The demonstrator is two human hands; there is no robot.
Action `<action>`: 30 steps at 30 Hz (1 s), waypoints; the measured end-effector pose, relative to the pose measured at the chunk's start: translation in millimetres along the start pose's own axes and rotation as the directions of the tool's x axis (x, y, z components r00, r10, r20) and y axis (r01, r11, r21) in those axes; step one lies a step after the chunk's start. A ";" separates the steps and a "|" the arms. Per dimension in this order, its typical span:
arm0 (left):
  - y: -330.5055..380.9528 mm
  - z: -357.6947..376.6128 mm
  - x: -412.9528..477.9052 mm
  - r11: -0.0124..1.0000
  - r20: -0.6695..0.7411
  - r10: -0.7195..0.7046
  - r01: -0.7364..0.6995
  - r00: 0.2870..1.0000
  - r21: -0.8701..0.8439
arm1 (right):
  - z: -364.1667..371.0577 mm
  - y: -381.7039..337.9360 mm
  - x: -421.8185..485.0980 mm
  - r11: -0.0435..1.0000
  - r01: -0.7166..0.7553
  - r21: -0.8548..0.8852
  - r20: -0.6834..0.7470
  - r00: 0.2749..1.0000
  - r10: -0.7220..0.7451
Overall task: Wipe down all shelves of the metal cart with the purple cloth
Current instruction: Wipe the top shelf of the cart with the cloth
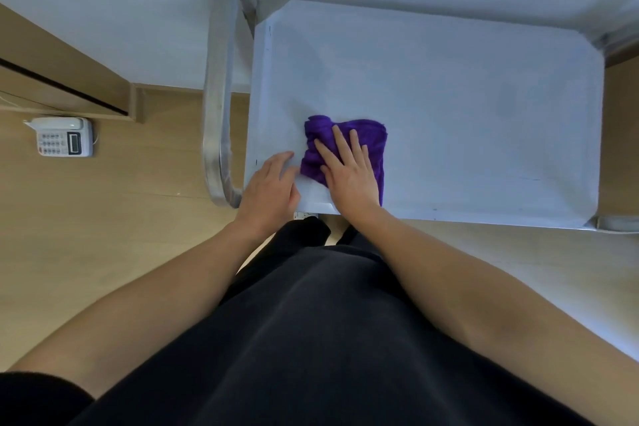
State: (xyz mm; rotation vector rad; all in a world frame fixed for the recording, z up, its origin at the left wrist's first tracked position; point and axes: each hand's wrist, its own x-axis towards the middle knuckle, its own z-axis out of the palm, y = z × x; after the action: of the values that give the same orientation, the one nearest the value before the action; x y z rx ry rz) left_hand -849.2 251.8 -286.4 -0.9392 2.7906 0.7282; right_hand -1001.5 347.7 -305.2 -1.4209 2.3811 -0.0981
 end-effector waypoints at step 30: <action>36.0 -9.3 57.9 0.946 0.079 -0.124 0.142 0.989 -0.293 | -50.9 28.9 -7.2 0.719 -0.415 0.558 0.134 0.900 0.415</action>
State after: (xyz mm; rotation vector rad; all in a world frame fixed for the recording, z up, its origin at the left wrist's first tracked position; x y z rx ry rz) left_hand -916.7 240.9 -277.9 -1.1193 2.5788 1.1578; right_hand -1040.1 361.7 -262.8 -0.5832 2.3153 -0.6423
